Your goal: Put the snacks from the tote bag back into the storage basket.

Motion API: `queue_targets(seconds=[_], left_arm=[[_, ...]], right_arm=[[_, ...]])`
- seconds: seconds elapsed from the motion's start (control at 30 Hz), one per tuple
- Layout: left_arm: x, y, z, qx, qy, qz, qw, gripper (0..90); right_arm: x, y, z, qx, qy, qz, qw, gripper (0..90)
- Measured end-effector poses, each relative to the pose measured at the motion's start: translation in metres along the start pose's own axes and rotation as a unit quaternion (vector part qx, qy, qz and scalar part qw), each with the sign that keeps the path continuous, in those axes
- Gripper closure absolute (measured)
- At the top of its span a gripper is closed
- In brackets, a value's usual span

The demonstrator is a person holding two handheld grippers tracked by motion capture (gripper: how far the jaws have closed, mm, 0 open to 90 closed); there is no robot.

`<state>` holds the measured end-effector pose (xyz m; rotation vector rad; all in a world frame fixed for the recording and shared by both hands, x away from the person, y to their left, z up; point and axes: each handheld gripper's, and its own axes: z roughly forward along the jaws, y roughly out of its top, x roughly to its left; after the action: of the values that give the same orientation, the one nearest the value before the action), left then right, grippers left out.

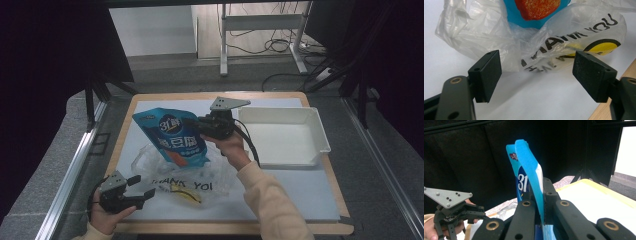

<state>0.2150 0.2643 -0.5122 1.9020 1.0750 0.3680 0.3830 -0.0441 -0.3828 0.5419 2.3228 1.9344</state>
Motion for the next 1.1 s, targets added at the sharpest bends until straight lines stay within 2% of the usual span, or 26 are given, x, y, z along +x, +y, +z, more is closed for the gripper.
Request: queue_targets(seconds=[0.7, 1.1], left_arm=[[0.000, 0.000, 0.000, 0.000, -0.001, 0.001, 1.0000, 23.3], [0.000, 0.000, 0.001, 0.000, -0.001, -0.002, 1.0000, 23.3]], right_arm=[[0.016, 0.034, -0.015, -0.036, -0.003, -0.015, 0.9992, 88.8], [0.020, 0.063, -0.042, -0.069, -0.012, -0.029, 0.9971, 88.9]])
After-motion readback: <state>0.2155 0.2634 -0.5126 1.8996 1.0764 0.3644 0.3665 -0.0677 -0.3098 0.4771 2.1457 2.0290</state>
